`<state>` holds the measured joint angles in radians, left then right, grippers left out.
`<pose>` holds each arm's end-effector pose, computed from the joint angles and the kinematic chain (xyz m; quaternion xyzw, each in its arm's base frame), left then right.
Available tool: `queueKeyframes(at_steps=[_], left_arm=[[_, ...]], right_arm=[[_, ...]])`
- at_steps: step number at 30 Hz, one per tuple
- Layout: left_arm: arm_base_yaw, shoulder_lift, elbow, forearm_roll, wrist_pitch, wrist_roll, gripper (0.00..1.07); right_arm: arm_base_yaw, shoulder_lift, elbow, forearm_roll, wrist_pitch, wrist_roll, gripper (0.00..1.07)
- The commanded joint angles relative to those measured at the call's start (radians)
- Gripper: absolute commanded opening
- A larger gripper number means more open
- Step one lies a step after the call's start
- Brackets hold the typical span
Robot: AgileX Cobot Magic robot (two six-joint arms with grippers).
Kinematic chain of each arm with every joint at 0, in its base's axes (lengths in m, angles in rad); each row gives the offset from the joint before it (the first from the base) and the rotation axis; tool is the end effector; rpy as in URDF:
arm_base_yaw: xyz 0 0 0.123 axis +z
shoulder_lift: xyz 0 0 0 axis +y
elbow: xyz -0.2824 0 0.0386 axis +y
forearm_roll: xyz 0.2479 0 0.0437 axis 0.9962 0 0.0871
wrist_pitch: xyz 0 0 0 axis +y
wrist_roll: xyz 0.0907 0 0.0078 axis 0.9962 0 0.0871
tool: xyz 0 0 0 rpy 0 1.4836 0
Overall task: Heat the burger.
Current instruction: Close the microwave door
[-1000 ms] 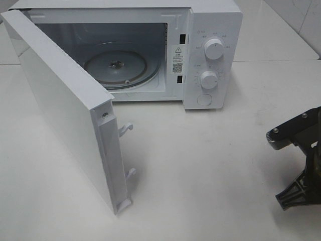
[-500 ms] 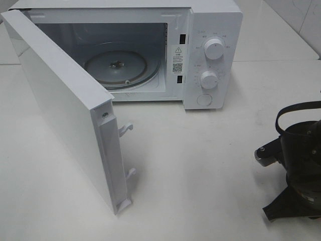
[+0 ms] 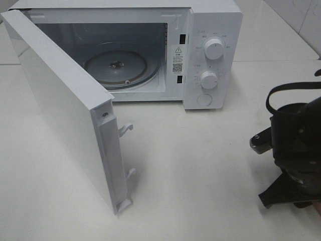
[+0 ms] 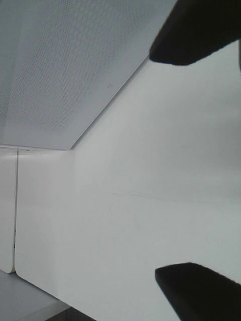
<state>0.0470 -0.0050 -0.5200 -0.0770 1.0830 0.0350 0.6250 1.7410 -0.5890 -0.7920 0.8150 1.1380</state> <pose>-0.0087 -0.0066 0.2810 -0.0027 0.8519 -0.0170 0.5234 0.2029 0.0881 0.1090 -0.0634 0.9591 -0.2601 0.0923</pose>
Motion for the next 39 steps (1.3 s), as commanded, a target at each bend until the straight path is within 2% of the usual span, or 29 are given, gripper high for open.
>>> queueKeyframes(at_steps=[1, 9, 18, 21, 22, 23, 24, 26, 28, 30, 37, 39], left_arm=[[0.003, -0.015, 0.003, 0.0, -0.011, -0.005, 1.0], [0.003, -0.015, 0.003, 0.0, -0.011, -0.005, 1.0], [0.003, -0.015, 0.003, 0.0, -0.011, -0.005, 1.0], [0.003, -0.015, 0.003, 0.0, -0.011, -0.005, 1.0], [0.003, -0.015, 0.003, 0.0, -0.011, -0.005, 1.0], [0.003, -0.015, 0.003, 0.0, -0.011, -0.005, 1.0], [0.003, -0.015, 0.003, 0.0, -0.011, -0.005, 1.0], [0.003, -0.015, 0.003, 0.0, -0.011, -0.005, 1.0], [0.003, -0.015, 0.003, 0.0, -0.011, -0.005, 1.0], [0.003, -0.015, 0.003, 0.0, -0.011, -0.005, 1.0], [0.003, -0.015, 0.003, 0.0, -0.011, -0.005, 1.0], [0.003, -0.015, 0.003, 0.0, -0.011, -0.005, 1.0]], right_arm=[[0.0, -0.005, -0.043, 0.064, 0.083, -0.112, 0.46], [0.0, -0.171, -0.11, 0.243, 0.096, -0.391, 0.46], [0.0, -0.388, -0.136, 0.363, 0.084, -0.589, 0.47], [0.0, -0.462, -0.137, 0.41, 0.082, -0.674, 0.53], [0.0, -0.52, -0.137, 0.448, 0.083, -0.731, 0.59], [0.0, -0.52, -0.137, 0.448, 0.083, -0.731, 0.59], [0.0, -0.579, -0.137, 0.485, 0.084, -0.774, 0.65], [0.0, -0.602, -0.137, 0.502, 0.085, -0.793, 0.67], [0.0, -0.709, -0.137, 0.555, 0.107, -0.836, 0.76], [0.0, -0.737, -0.137, 0.564, 0.116, -0.841, 0.78], [0.0, -0.884, -0.137, 0.575, 0.185, -0.866, 0.77], [0.0, -0.987, -0.137, 0.584, 0.227, -0.885, 0.76]])
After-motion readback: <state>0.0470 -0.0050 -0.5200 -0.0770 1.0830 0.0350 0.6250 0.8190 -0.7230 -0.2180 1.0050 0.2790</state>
